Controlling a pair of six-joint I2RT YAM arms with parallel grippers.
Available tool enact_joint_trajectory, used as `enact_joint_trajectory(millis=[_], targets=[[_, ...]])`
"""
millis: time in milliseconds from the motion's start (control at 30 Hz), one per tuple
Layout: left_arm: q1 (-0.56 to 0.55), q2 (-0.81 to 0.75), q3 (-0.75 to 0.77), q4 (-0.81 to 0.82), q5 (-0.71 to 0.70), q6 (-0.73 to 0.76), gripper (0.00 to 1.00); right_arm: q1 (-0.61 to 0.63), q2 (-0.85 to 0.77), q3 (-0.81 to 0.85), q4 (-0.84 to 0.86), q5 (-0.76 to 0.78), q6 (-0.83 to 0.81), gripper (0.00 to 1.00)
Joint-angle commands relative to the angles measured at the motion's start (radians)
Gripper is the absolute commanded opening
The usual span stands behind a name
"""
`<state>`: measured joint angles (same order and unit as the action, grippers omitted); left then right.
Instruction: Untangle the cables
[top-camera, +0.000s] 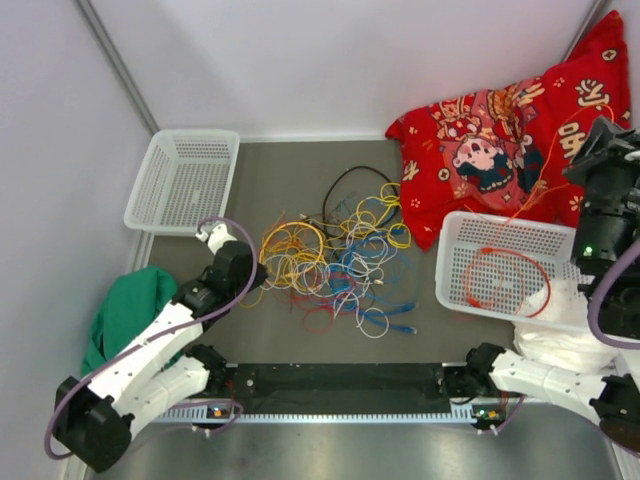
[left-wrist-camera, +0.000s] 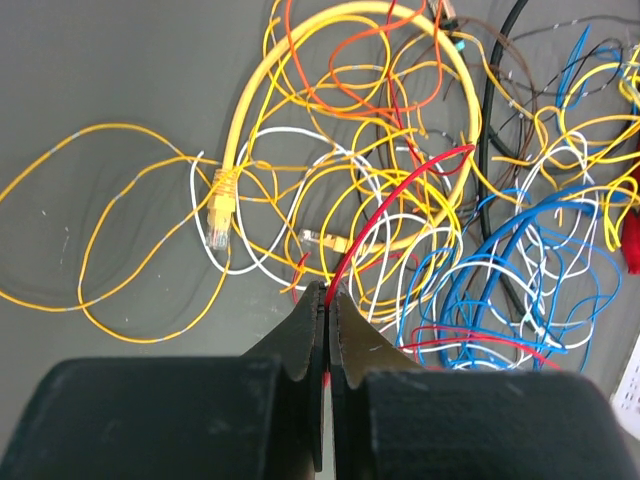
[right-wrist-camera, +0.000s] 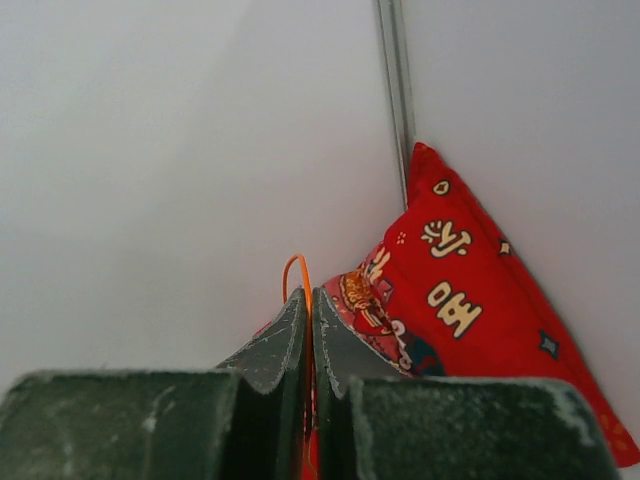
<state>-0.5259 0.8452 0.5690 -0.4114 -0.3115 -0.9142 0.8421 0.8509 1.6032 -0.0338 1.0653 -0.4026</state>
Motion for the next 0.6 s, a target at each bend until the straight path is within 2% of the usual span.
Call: enact_joint_trajectory(millis=[0,100,333,467,567], targets=[[0.003,-0.018,-0.009,0.034,0.026,0.009,0.0,-0.003,0.0,-0.035,0.146,0.045,-0.107,0.0],[0.004,-0.026,-0.009,0.033,0.037,0.015,0.0,-0.012,0.007,-0.052,0.135,0.048,-0.088,0.0],[0.003,-0.035,-0.029,0.051,0.084,0.012,0.0,-0.103,0.066,-0.031,-0.133,-0.001,0.137,0.0],[0.003,-0.04,-0.041,0.048,0.089,0.012,0.0,-0.26,0.094,-0.009,-0.317,-0.071,0.312,0.0],[0.003,-0.058,-0.047,0.048,0.089,0.014,0.0,-0.339,0.1,-0.035,-0.371,-0.123,0.385,0.0]])
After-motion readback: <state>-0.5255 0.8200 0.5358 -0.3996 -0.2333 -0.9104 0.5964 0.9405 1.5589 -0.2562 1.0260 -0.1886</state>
